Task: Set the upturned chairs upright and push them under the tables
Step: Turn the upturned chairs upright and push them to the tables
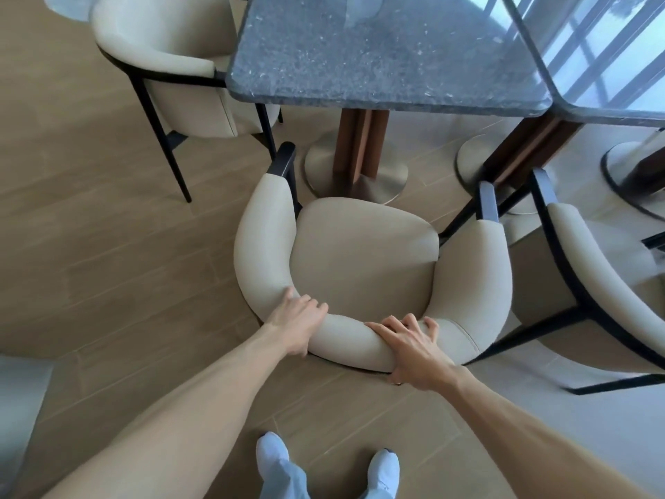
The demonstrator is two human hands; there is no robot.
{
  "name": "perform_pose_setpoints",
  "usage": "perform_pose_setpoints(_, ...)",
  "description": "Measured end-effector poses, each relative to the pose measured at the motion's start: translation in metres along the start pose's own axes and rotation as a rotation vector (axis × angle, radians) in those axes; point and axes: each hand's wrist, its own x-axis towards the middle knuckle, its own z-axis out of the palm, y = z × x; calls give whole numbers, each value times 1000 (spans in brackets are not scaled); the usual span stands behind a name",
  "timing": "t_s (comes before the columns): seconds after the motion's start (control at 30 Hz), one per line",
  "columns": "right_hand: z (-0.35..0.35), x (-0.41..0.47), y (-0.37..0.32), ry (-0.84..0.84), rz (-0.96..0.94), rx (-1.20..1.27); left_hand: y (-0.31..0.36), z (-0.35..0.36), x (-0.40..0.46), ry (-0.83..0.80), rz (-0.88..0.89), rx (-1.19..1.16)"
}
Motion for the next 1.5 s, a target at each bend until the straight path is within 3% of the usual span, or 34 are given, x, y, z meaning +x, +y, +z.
perform_pose_setpoints(0.4,-50,67,32,18,-100,-144,-33,-16,35,14,-99,-120)
perform_pose_setpoints(1.03,-60,76,33,43,-37,-61,-43,-4,38,115,-88,-315)
perform_pose_setpoints(1.17,-66,74,17,28,40,140,-43,-15,28,95,-70,-479)
perform_pose_setpoints(1.3,-113,53,-8,255,78,436,-36,-78,5,157,27,-522)
perform_pose_setpoints(1.4,-171,21,-10,419,81,678,-25,-156,-7,337,59,-681)
perform_pose_setpoints(1.5,-226,-18,1,581,112,911,-4,-227,-20,598,-88,-1086)
